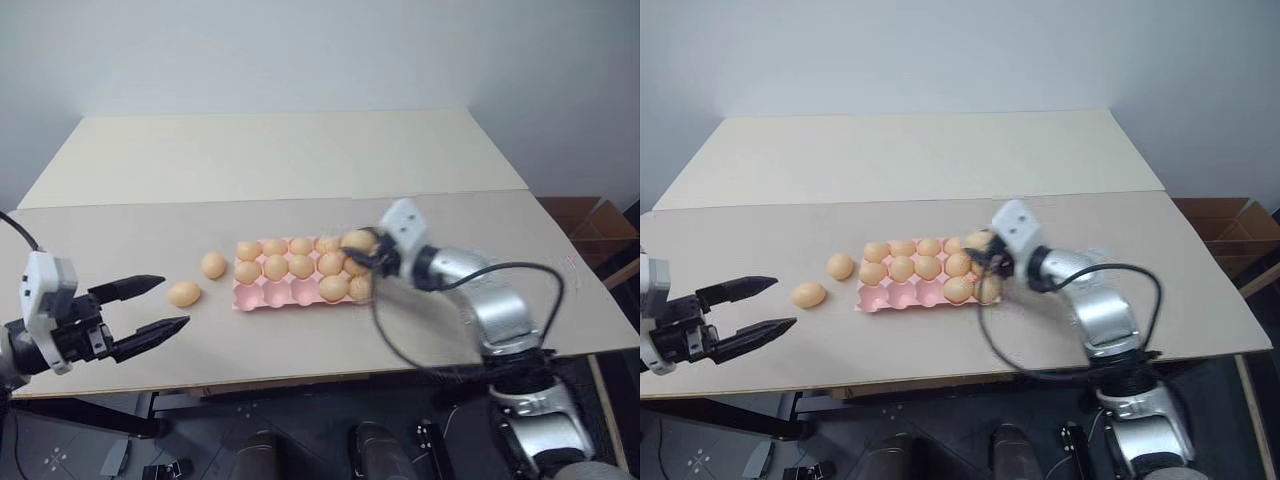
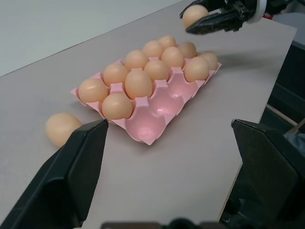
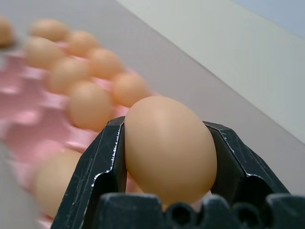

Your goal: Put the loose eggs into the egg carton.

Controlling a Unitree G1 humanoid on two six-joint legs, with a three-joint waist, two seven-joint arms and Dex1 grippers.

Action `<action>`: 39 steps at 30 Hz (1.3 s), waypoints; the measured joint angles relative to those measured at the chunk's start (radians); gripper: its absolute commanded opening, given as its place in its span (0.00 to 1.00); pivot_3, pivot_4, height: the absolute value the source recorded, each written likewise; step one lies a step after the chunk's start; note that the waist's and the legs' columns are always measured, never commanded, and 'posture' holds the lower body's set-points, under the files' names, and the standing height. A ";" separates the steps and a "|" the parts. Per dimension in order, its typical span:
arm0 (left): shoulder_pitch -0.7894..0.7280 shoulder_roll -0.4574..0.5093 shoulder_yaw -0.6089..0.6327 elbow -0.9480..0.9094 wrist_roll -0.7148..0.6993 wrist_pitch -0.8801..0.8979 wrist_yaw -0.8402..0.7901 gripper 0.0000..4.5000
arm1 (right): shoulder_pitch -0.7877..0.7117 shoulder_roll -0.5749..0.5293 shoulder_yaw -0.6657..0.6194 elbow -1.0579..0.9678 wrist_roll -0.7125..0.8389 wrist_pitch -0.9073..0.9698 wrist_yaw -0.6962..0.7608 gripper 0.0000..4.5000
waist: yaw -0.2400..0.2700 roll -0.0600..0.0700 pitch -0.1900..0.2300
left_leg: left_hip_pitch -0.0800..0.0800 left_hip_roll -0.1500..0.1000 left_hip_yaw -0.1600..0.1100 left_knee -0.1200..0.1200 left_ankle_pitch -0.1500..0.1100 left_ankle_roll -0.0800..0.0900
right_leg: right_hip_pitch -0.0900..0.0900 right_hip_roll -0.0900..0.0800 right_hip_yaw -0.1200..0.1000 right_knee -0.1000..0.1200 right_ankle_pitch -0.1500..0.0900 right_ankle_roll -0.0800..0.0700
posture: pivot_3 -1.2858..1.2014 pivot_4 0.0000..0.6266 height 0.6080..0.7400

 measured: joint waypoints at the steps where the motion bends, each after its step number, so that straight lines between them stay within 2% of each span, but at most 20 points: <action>1: 0.000 -0.003 -0.005 0.000 -0.001 0.000 0.006 1.00 | 0.000 0.015 0.042 -0.008 -0.008 0.015 -0.005 0.50 | 0.004 0.000 0.000 | 0.000 -0.001 0.000 0.000 0.000 0.000 | 0.000 -0.001 0.000 0.000 0.000 0.000 | 0.52 0.24 1.00; 3: 0.000 -0.004 -0.018 -0.001 -0.001 0.000 0.012 1.00 | 0.001 0.024 0.097 -0.011 -0.028 0.028 -0.014 0.50 | 0.011 0.000 0.000 | -0.001 -0.002 0.000 0.000 0.000 0.000 | 0.000 -0.002 0.000 -0.002 0.000 0.000 | 0.52 0.24 1.00; 6: -0.001 -0.006 -0.023 -0.006 -0.002 0.000 0.020 1.00 | 0.007 0.027 0.144 -0.009 -0.064 0.041 -0.038 0.66 | 0.019 -0.001 0.000 | -0.002 -0.002 0.001 0.000 0.000 0.000 | 0.000 -0.003 0.000 -0.004 0.000 0.000 | 0.52 0.24 1.00; 10: -0.003 -0.006 -0.025 -0.015 -0.005 0.000 0.022 1.00 | 0.009 0.044 0.145 -0.008 -0.078 0.050 -0.057 0.96 | 0.019 -0.001 0.000 | -0.002 -0.001 0.001 0.000 0.000 -0.001 | 0.000 -0.002 0.000 -0.003 0.000 0.000 | 0.52 0.24 1.00; 11: -0.004 -0.006 -0.026 -0.015 -0.006 0.000 0.022 1.00 | 0.008 0.050 0.144 -0.009 -0.078 0.053 -0.063 0.99 | 0.019 -0.001 0.000 | -0.002 -0.001 0.001 0.000 0.000 -0.001 | -0.001 -0.001 0.000 -0.002 0.000 0.000 | 0.52 0.24 1.00; 18: 0.004 -0.006 -0.023 -0.015 -0.005 -0.001 0.019 1.00 | 0.003 0.005 0.057 -0.154 0.002 0.097 -0.027 0.99 | 0.019 -0.001 0.000 | -0.002 -0.001 0.001 0.000 0.000 -0.001 | -0.002 -0.001 0.000 -0.002 0.000 -0.001 | 0.52 0.24 1.00; 22: 0.071 -0.006 0.024 -0.009 0.008 -0.001 0.020 1.00 | 0.061 -0.146 -0.089 -0.258 0.127 0.084 0.101 0.99 | 0.024 -0.002 0.000 | -0.002 -0.001 0.001 0.000 -0.001 -0.002 | 0.000 -0.002 -0.001 -0.005 -0.001 0.000 | 0.52 0.24 1.00; 27: 0.130 -0.035 0.058 -0.005 0.068 -0.006 0.077 1.00 | 0.174 -0.318 -0.194 -0.243 0.222 -0.056 0.313 0.99 | 0.022 -0.002 0.000 | -0.001 -0.001 0.001 0.000 -0.002 -0.002 | 0.000 -0.001 -0.001 -0.005 -0.006 0.002 | 0.52 0.24 1.00; 31: 0.139 -0.068 0.043 0.002 0.107 -0.022 0.121 1.00 | 0.196 -0.368 -0.225 -0.195 0.257 -0.149 0.408 0.99 | 0.017 -0.002 0.000 | 0.001 0.000 0.001 0.000 -0.002 -0.002 | 0.001 0.000 0.000 -0.003 -0.007 0.000 | 0.52 0.24 1.00; 35: 0.130 -0.078 0.027 0.003 0.132 -0.028 0.159 1.00 | 0.195 -0.378 -0.228 -0.160 0.273 -0.189 0.433 0.99 | 0.020 -0.002 0.000 | 0.001 0.000 0.001 0.000 -0.002 -0.002 | 0.001 0.000 0.001 -0.003 -0.007 0.000 | 0.52 0.24 1.00; 39: 0.058 -0.078 -0.046 0.026 0.192 -0.023 0.241 1.00 | 0.194 -0.387 -0.228 -0.144 0.274 -0.213 0.438 0.99 | 0.027 -0.003 0.000 | 0.001 -0.001 0.002 0.000 -0.002 -0.002 | 0.001 -0.001 0.001 -0.004 -0.006 -0.001 | 0.52 0.24 1.00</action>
